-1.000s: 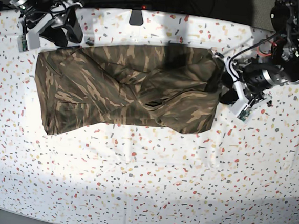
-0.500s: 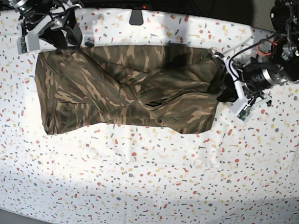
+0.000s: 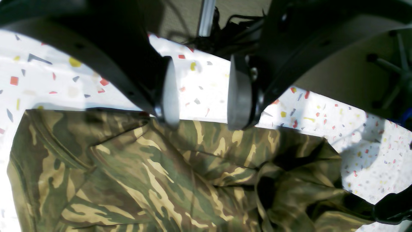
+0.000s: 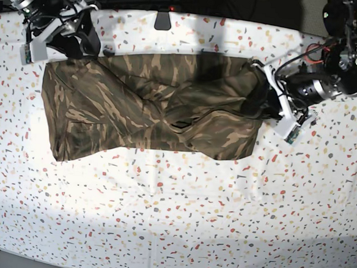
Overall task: Fold the T-shirt properly
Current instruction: 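Grasp the folded end with the left gripper and fold it over again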
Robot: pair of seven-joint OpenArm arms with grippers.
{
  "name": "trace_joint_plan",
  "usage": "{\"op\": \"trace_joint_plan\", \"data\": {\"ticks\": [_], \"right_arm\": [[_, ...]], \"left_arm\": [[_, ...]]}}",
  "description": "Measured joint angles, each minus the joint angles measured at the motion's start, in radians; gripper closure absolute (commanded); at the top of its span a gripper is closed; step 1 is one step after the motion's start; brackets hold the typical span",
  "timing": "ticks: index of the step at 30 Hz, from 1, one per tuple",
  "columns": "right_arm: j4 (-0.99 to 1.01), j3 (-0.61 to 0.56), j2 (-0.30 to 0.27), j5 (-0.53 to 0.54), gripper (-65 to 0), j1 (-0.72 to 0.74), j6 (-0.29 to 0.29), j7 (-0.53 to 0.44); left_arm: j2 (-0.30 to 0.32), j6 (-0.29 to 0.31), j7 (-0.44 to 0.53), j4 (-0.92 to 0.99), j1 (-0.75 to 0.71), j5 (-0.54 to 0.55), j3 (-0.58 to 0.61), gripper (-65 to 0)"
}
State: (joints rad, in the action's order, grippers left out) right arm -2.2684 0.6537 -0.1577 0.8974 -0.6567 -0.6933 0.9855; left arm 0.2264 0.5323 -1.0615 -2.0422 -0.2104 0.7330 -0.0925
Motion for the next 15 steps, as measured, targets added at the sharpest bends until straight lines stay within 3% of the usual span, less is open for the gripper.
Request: {"op": "trace_joint_plan", "data": {"ticks": [5,9,15], "right_arm": [[0.000,0.000,0.000,-0.001,-25.4,0.000,0.000,0.000],[0.000,0.000,0.000,-0.001,-25.4,0.000,0.000,0.000],[0.000,0.000,0.000,0.000,-25.4,0.009,0.000,0.002]], "left_arm": [[-0.086,-0.001,-0.012,0.000,0.000,0.031,0.003,0.0],[-0.135,-0.002,-0.010,0.000,0.030,0.025,0.102,0.0],[-0.201,-0.005,0.087,0.004,0.111,-0.175,0.351,0.0]]}}
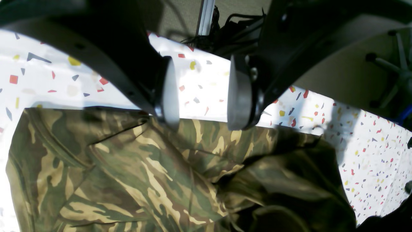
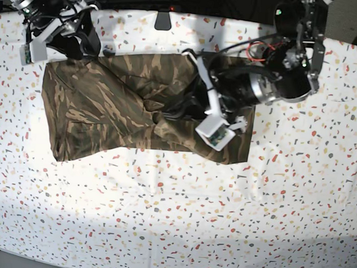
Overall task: Fold the T-shirt properly
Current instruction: 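Grasp the folded end with the left gripper and fold it over again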
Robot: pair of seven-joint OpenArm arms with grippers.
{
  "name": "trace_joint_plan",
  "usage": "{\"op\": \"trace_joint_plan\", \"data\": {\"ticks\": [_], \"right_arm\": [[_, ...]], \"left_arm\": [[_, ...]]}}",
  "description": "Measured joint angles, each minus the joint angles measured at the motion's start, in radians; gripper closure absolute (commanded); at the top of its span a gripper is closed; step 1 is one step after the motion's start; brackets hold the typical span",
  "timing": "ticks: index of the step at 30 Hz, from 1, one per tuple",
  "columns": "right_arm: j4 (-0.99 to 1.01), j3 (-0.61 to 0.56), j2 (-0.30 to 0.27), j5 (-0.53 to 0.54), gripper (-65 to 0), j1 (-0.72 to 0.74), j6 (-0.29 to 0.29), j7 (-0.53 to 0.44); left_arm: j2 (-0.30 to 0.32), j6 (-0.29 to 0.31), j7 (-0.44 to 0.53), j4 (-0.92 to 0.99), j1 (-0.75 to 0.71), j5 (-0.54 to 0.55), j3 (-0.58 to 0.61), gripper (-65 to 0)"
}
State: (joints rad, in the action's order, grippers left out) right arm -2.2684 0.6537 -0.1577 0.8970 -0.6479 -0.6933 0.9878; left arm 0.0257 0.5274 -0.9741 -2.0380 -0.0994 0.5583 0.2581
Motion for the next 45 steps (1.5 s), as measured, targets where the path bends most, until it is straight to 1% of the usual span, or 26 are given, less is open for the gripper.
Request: {"op": "trace_joint_plan", "data": {"ticks": [1,4,6,10,11,13,14,15,16,18,19,20,23,24,26,27,29,31,34,36,38,40,41,42,43,45], "right_arm": [[0.000,0.000,0.000,0.000,-25.4,0.006,0.000,0.002],[0.000,0.000,0.000,0.007,-25.4,0.023,0.000,0.002],[0.000,0.000,0.000,0.007,-25.4,0.031,0.000,0.008],[0.000,0.000,0.000,0.021,-25.4,0.047,0.000,0.021],[0.000,0.000,0.000,0.031,-25.4,0.052,0.000,0.027],[0.000,0.000,0.000,0.056,-25.4,0.063,0.000,0.036],[0.000,0.000,0.000,0.057,-25.4,0.069,0.000,0.037],[0.000,0.000,0.000,0.057,-25.4,0.076,0.000,0.040],[0.000,0.000,0.000,0.056,-25.4,0.080,0.000,0.042],[0.000,0.000,0.000,0.057,-25.4,0.092,0.000,0.042],[0.000,0.000,0.000,0.056,-25.4,0.097,0.000,0.043],[0.000,0.000,0.000,0.056,-25.4,0.102,0.000,0.044],[0.000,0.000,0.000,0.059,-25.4,0.119,0.000,0.051],[0.000,0.000,0.000,0.060,-25.4,0.119,0.000,0.050],[0.000,0.000,0.000,0.059,-25.4,0.123,0.000,0.052],[0.000,0.000,0.000,0.060,-25.4,0.122,0.000,0.054],[0.000,0.000,0.000,0.060,-25.4,0.122,0.000,0.055],[0.000,0.000,0.000,0.060,-25.4,0.122,0.000,0.054],[0.000,0.000,0.000,0.060,-25.4,0.122,0.000,0.054],[0.000,0.000,0.000,0.060,-25.4,0.122,0.000,0.054],[0.000,0.000,0.000,0.060,-25.4,0.122,0.000,0.054],[0.000,0.000,0.000,0.060,-25.4,0.122,0.000,0.054],[0.000,0.000,0.000,0.060,-25.4,0.122,0.000,0.054],[0.000,0.000,0.000,0.060,-25.4,0.122,0.000,0.054],[0.000,0.000,0.000,0.060,-25.4,0.122,0.000,0.054],[0.000,0.000,0.000,0.060,-25.4,0.122,0.000,0.053]], "left_arm": [[-0.012,-0.031,0.010,0.006,0.012,-0.036,0.033,0.0],[-0.042,-0.081,0.037,0.050,0.049,-0.124,0.098,0.0],[-0.059,-0.080,0.050,0.090,0.067,-0.162,0.123,0.0],[-0.085,-0.075,0.071,0.177,0.094,-0.163,0.151,0.0],[-0.088,-0.076,0.086,0.196,0.100,-0.163,0.150,-4.7],[-0.090,-0.076,0.109,0.222,0.102,-0.165,0.149,-16.8],[-0.090,-0.077,0.130,0.227,0.101,-0.166,0.149,-21.3],[-0.090,-0.076,0.145,0.228,0.100,-0.164,0.149,-24.1],[-0.090,-0.077,0.169,0.228,0.100,-0.162,0.149,-25.3],[-0.091,-0.076,0.187,0.228,0.106,-0.155,0.149,-25.6],[-0.090,-0.077,0.185,0.224,0.108,-0.147,0.149,-25.6],[-0.090,-0.077,0.158,0.216,0.113,-0.137,0.149,-25.6],[-0.090,-0.077,0.023,0.154,0.135,-0.134,0.149,-25.6],[-0.089,-0.076,-0.008,0.130,0.143,-0.136,0.149,-25.6],[-0.079,-0.075,0.009,0.103,0.158,-0.180,0.149,-25.6],[-0.069,-0.066,0.041,0.101,0.160,-0.240,0.149,-25.6],[-0.047,-0.075,0.120,0.109,0.154,-0.376,0.149,-25.6],[-0.016,-0.074,0.183,0.142,0.152,-0.443,0.148,-25.6],[0.008,-0.075,0.269,0.213,0.152,-0.453,0.148,-25.6],[0.011,-0.076,0.340,0.282,0.152,-0.449,0.148,-25.6],[0.012,-0.075,0.383,0.362,0.152,-0.446,0.150,-25.6],[0.013,-0.045,0.412,0.449,0.152,-0.454,0.150,-25.6],[0.016,-0.011,0.446,0.496,0.152,-0.461,0.149,-25.6],[0.017,0.016,0.497,0.542,0.152,-0.484,0.149,-25.6],[0.016,0.030,0.565,0.588,0.152,-0.527,0.150,-25.6],[0.013,0.031,0.687,0.668,0.152,-0.588,0.150,-25.6]]}}
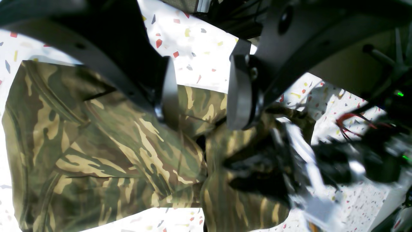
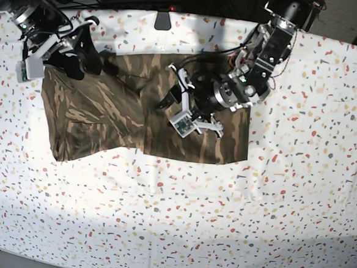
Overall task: Fold the T-shirt properly
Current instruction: 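Grasp the folded end with the left gripper and fold it over again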
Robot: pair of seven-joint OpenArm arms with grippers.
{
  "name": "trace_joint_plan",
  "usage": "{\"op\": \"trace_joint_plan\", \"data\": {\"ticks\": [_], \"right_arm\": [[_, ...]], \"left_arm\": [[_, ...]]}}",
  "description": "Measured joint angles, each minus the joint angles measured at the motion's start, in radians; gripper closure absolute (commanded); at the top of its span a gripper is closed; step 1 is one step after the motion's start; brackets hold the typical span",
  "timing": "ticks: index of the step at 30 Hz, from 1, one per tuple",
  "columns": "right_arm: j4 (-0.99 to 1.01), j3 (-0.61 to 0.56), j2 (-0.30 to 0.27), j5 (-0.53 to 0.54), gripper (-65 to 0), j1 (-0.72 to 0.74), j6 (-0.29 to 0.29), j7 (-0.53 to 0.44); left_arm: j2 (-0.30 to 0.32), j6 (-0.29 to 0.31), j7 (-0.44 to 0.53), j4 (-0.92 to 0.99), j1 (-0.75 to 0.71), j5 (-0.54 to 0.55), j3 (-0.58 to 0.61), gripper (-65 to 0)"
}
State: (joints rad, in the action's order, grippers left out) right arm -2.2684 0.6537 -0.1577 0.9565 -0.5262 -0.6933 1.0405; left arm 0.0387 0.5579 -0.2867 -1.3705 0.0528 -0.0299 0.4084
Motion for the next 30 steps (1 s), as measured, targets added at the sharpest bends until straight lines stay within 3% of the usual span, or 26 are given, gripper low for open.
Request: {"op": "trace_joint_plan", "data": {"ticks": [3,9,12,18,22,26,30], "right_arm": [[0.000,0.000,0.000,0.000,-25.4,0.000,0.000,-0.004],[0.000,0.000,0.000,0.000,-25.4,0.030,0.000,-0.003],[0.000,0.000,0.001,0.000,-25.5,0.071,0.000,-0.003],[0.000,0.004,0.002,-0.021,-25.5,0.157,0.000,-0.006],[0.005,0.006,0.002,-0.163,-25.5,0.233,0.000,-0.011],[0.071,0.007,-0.038,-0.181,-25.5,0.292,0.000,-0.010],[0.219,0.040,-0.122,-0.248,-25.5,0.338,0.021,0.016]], "left_arm": [[0.000,-0.001,0.081,0.072,0.003,-0.030,-0.001,-25.6],[0.001,-0.005,0.061,0.052,0.001,-0.005,-0.001,-25.6],[0.004,-0.001,-0.029,-0.053,0.000,0.053,-0.001,-25.6],[0.000,-0.001,-0.324,-0.457,0.003,0.139,-0.001,-25.6],[0.000,0.005,-0.435,-0.667,0.005,0.021,-0.003,-25.6],[0.016,-0.114,-0.489,-0.694,0.002,-0.002,-0.044,-25.6],[0.066,-0.169,-0.584,-0.694,0.000,-0.003,-0.099,-25.6]]}}
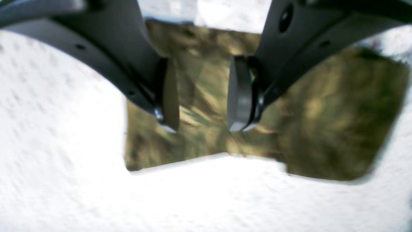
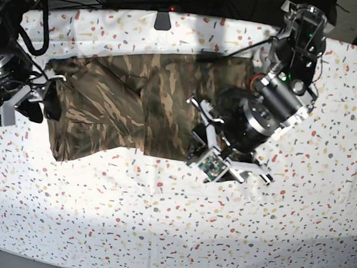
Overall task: Fold the T-shirt properly
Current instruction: 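Grasp the folded end with the left gripper and fold it over again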
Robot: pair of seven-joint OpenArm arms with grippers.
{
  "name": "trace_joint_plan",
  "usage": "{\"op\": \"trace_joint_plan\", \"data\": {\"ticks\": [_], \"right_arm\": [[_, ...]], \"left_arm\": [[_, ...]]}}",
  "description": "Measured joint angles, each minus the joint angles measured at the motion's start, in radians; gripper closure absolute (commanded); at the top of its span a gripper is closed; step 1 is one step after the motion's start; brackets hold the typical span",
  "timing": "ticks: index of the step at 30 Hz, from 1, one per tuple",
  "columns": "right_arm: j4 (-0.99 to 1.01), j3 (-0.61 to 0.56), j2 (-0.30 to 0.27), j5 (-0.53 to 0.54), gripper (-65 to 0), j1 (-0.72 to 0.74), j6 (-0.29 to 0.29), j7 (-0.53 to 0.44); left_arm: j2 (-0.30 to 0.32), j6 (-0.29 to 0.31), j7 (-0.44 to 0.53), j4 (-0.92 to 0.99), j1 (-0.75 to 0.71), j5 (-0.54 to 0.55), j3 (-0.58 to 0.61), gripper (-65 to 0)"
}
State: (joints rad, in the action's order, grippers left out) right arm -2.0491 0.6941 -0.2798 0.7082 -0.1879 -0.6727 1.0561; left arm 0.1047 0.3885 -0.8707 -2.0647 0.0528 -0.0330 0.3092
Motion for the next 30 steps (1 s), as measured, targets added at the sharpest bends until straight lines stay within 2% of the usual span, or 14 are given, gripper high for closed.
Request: {"op": "trace_joint_plan", "data": {"ticks": [2,4,6,8,10,12,16,18,21,25,28,30], "right_arm": [[0.111,0.021,-0.044,-0.002,-25.5,0.023,0.007,0.042],[0.238,0.025,-0.094,-0.008,-25.5,0.056,0.007,0.084],[0.364,0.024,-0.141,0.032,-25.6,0.098,0.007,0.125],[0.485,0.021,-0.185,0.090,-30.8,0.145,0.006,0.164],[0.605,0.019,-0.226,0.132,-38.3,0.187,0.006,0.169],[0.713,0.019,-0.257,0.151,-42.6,0.218,0.006,0.111],[0.903,0.019,-0.303,0.140,-42.8,0.279,0.003,0.011],[0.990,0.020,-0.317,0.137,-42.8,0.320,-0.017,0.018],[1.102,0.001,-0.323,0.166,-42.8,0.380,-0.017,0.051],[1.224,-0.114,-0.316,0.206,-42.8,0.438,-0.017,0.097],[1.246,-0.216,-0.327,0.219,-42.8,0.458,-0.021,0.089],[1.246,-0.275,-0.330,0.241,-42.8,0.462,-0.021,0.080]], "left_arm": [[0.021,-0.041,-0.035,0.000,0.000,0.025,-0.017,-25.6],[0.023,-0.095,-0.032,0.000,0.001,0.113,-0.022,-25.6],[0.018,-0.094,-0.024,0.000,0.003,0.251,-0.020,-25.6],[0.006,-0.087,-0.020,0.000,0.001,0.341,-0.008,-25.6],[-0.006,-0.084,-0.020,0.000,0.001,0.344,-0.002,-25.6],[-0.005,-0.091,-0.021,0.000,0.001,0.341,0.002,-25.6],[-0.005,-0.093,-0.023,0.000,0.001,0.341,0.006,-25.6],[-0.005,-0.093,-0.023,0.000,0.000,0.341,0.007,-25.6],[-0.005,-0.091,-0.023,0.000,0.000,0.341,0.007,-25.6],[-0.005,-0.092,-0.023,0.000,0.000,0.341,0.007,-25.6],[-0.005,-0.091,-0.031,0.000,0.000,0.341,0.007,-25.6],[-0.005,-0.091,-0.093,0.000,0.001,0.341,0.007,-25.6]]}}
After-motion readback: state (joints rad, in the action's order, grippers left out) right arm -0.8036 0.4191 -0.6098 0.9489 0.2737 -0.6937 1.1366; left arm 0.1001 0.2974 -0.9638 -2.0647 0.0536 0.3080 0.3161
